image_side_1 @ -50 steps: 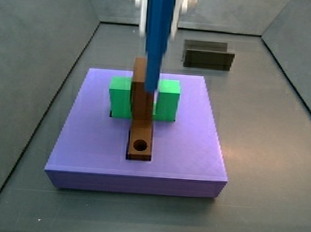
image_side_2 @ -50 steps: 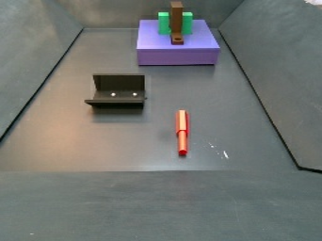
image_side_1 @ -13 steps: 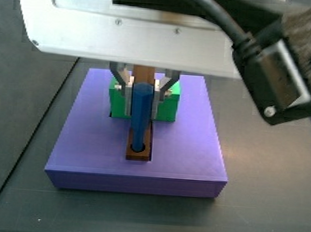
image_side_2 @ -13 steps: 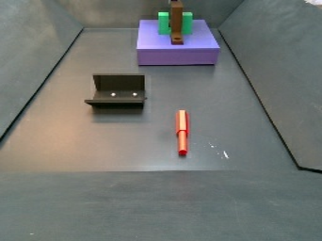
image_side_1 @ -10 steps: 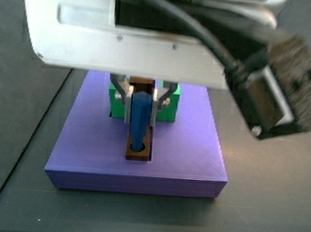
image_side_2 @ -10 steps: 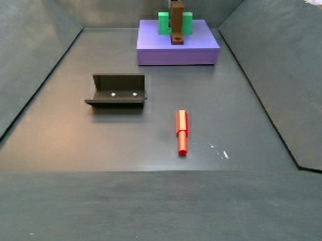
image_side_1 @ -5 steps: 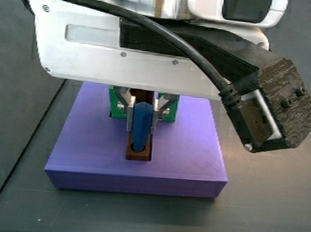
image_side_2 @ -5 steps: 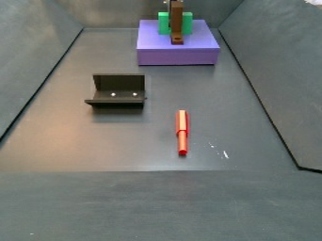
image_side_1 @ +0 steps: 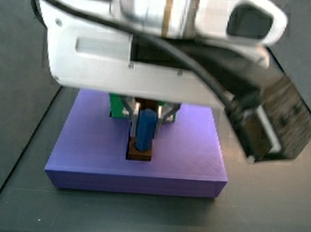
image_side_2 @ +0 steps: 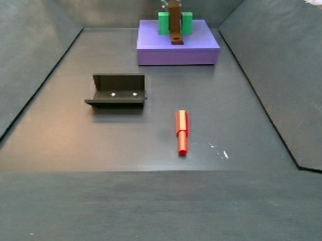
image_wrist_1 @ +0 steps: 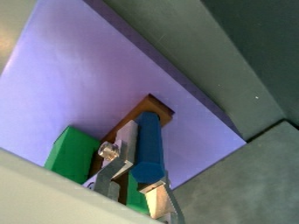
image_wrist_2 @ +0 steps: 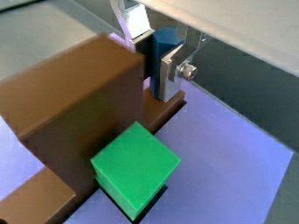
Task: Pick up the blue object. Move up. Place the blue object on the fixture. Regrasp the blue object. Move to above the board. Insert the blue object.
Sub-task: Insert the blue object.
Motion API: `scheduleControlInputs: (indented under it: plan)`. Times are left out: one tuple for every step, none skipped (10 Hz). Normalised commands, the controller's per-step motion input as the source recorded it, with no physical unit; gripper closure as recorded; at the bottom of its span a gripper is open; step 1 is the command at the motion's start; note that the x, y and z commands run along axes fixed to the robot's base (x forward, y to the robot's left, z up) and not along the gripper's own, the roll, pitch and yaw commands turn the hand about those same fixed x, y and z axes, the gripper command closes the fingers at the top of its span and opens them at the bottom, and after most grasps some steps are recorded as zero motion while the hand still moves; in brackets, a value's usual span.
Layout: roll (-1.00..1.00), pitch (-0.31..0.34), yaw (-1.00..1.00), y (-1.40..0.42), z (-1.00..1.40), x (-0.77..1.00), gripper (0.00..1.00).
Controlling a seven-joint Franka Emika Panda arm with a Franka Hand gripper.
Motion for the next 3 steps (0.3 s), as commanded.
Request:
scheduleControlInputs:
  plan:
    - [0.03,-0.154,0.0,0.0,-0.73,-0.29,1.0]
    - [0.01,-0.003,0.0,0.0,-0.36,-0.01,1.0]
    - [0.0,0.0,0.0,0.0,0.0,0.0,1.0]
